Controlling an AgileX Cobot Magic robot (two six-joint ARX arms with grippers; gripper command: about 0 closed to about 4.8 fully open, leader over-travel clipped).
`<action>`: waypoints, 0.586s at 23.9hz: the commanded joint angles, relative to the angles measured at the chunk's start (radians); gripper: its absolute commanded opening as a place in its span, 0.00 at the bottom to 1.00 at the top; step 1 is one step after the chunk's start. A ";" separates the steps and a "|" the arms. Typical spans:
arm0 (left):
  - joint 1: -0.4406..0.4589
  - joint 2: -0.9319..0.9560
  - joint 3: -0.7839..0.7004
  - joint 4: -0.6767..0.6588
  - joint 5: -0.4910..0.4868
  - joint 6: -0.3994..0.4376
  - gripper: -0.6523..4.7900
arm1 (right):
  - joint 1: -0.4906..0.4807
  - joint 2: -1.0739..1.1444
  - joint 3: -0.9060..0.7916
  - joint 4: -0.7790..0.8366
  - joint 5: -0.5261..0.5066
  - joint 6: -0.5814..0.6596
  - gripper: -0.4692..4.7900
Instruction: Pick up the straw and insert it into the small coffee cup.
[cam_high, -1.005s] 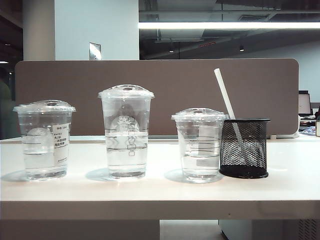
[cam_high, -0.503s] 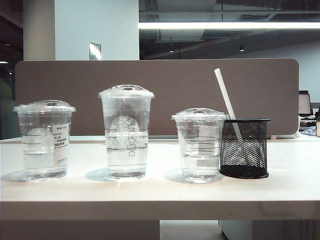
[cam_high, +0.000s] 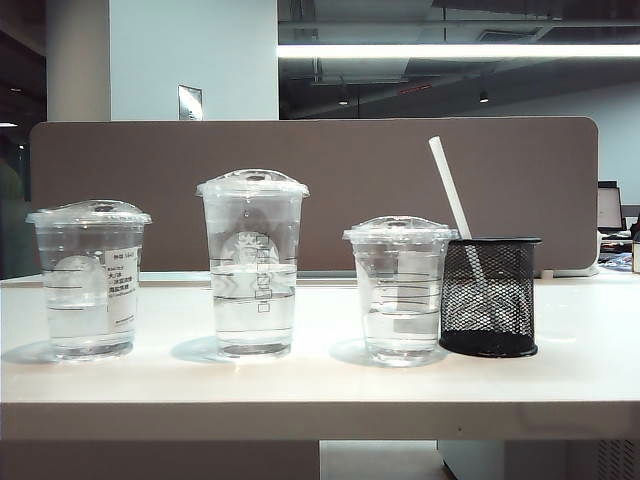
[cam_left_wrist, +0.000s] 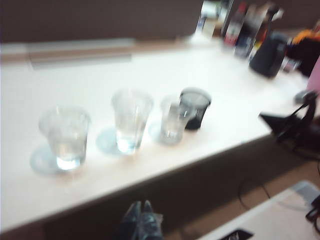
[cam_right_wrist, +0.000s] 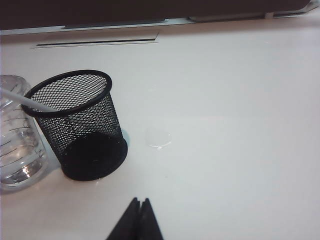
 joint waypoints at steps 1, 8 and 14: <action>0.002 0.003 -0.096 -0.002 -0.003 0.005 0.11 | 0.002 -0.002 0.000 0.005 -0.001 -0.003 0.09; 0.002 0.003 -0.242 0.266 0.006 -0.013 0.11 | 0.002 -0.002 0.001 0.002 -0.028 0.006 0.09; 0.002 0.003 -0.242 0.335 -0.001 0.031 0.11 | 0.002 -0.002 0.027 0.020 -0.030 0.018 0.09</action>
